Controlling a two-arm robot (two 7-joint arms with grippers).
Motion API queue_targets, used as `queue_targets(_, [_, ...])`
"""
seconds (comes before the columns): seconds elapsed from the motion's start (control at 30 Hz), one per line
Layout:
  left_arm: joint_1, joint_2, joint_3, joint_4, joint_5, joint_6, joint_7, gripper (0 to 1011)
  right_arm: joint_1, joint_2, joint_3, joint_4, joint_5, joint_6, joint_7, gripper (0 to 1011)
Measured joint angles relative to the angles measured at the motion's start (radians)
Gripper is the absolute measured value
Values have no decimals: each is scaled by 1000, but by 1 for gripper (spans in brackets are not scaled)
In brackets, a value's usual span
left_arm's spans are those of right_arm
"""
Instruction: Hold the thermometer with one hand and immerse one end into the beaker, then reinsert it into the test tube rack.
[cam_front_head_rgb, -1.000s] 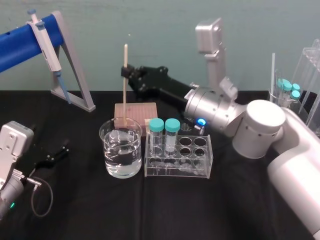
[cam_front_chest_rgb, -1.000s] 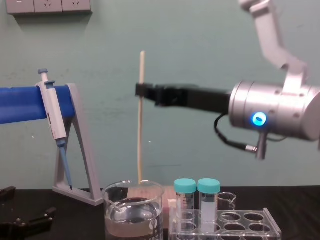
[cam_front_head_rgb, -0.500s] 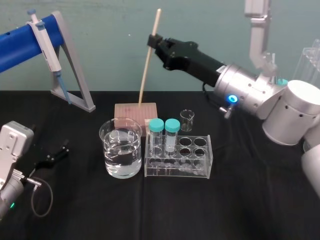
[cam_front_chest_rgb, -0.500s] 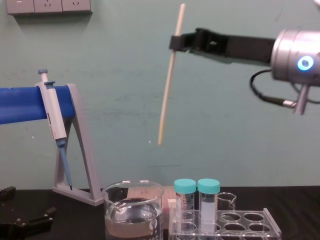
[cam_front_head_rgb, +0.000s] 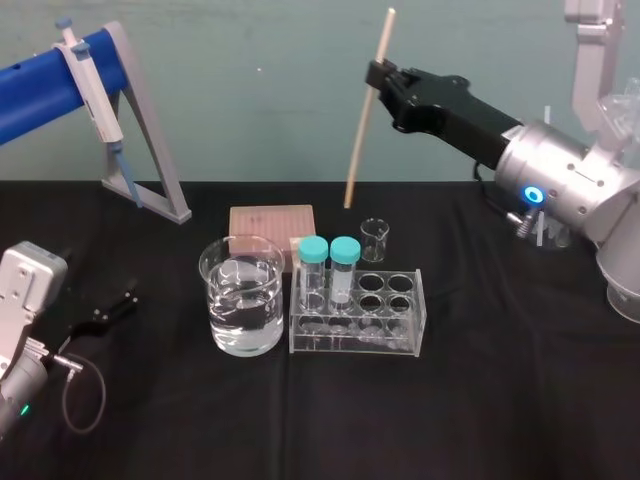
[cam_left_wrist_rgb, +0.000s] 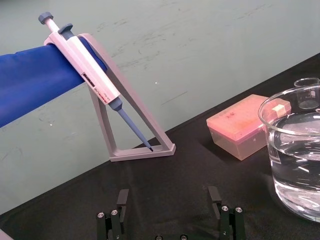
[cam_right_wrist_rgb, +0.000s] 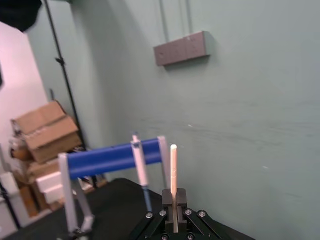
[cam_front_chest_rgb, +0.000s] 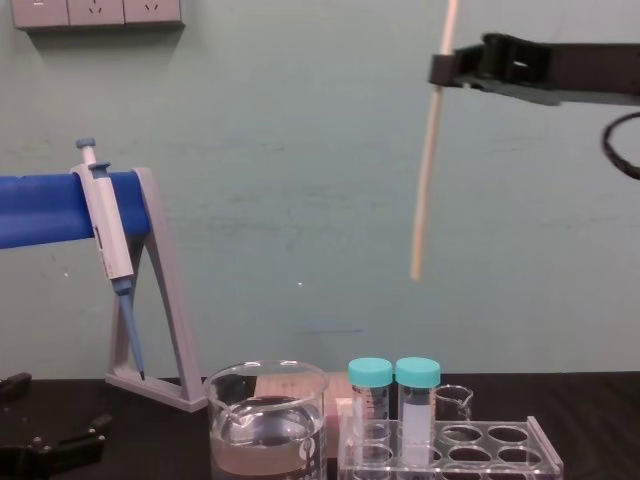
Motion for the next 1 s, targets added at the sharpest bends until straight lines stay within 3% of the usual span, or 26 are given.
queue_targets(0.3, [0,0,0,0,0,0,0,1004,-80,83,18,-50,-25,5,-78,44])
queue_targets(0.43, [0,0,0,0,0,0,0,1004,-112,111,16,-51,-66,-6,-102,43])
queue_targets(1.0, [0,0,0,0,0,0,0,1004,-123,51,-18,57,-136,-71,-70,44])
